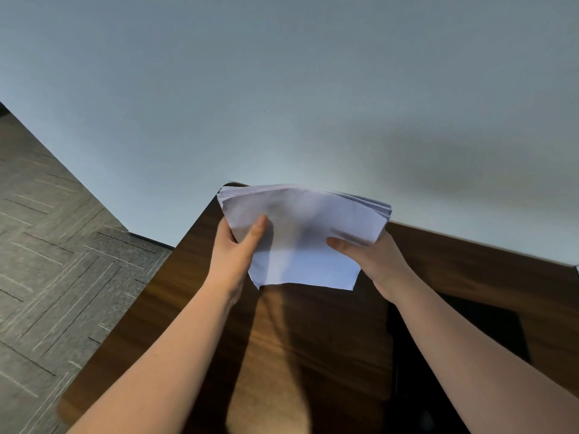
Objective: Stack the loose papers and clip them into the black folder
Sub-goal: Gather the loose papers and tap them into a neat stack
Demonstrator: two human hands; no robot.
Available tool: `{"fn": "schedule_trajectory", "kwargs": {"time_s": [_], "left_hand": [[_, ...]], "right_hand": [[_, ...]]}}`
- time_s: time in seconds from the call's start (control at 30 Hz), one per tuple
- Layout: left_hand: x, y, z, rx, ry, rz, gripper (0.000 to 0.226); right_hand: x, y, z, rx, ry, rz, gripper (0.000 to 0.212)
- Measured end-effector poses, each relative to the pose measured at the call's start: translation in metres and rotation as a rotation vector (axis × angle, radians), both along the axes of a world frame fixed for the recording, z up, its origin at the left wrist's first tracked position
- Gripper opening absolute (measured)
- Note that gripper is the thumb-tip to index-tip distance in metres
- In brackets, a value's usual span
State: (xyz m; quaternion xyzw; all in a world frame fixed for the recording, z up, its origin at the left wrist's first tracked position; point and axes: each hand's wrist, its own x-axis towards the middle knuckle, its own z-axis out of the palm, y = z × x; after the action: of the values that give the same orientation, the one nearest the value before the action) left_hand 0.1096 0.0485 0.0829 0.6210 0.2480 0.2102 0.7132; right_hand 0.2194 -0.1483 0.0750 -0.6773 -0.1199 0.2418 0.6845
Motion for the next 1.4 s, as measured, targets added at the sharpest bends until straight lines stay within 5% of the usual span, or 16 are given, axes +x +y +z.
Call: {"fn": "schedule_trajectory", "kwargs": {"time_s": [0.2, 0.33, 0.53, 0.67, 0.77, 1.0, 1.4], "left_hand": [[0.005, -0.001, -0.035, 0.054, 0.187, -0.116, 0.062], [0.006, 0.003, -0.052, 0.156, 0.211, -0.055, 0.081], [-0.003, 0.000, -0.060, 0.079, 0.172, -0.139, 0.068], [-0.001, -0.002, -0.062, 0.073, 0.221, -0.163, 0.059], [0.001, -0.010, -0.058, 0.107, 0.278, -0.136, 0.060], [-0.013, -0.059, -0.078, 0.168, 0.435, -0.193, 0.020], [0.005, -0.141, -0.098, 0.091, 0.470, -0.290, 0.026]], "right_hand": [[-0.002, 0.004, -0.024, -0.108, 0.060, 0.036, 0.030], [0.001, 0.005, -0.028, -0.126, 0.052, -0.029, 0.012], [0.000, -0.009, -0.033, -0.144, 0.057, -0.004, 0.031], [-0.003, -0.016, -0.033, -0.187, 0.059, 0.007, 0.010], [-0.004, -0.025, -0.031, -0.169, 0.087, 0.001, 0.017], [-0.027, -0.070, -0.067, -0.074, 0.447, -0.049, 0.028], [-0.046, -0.156, -0.086, -0.030, 0.688, -0.218, 0.030]]}}
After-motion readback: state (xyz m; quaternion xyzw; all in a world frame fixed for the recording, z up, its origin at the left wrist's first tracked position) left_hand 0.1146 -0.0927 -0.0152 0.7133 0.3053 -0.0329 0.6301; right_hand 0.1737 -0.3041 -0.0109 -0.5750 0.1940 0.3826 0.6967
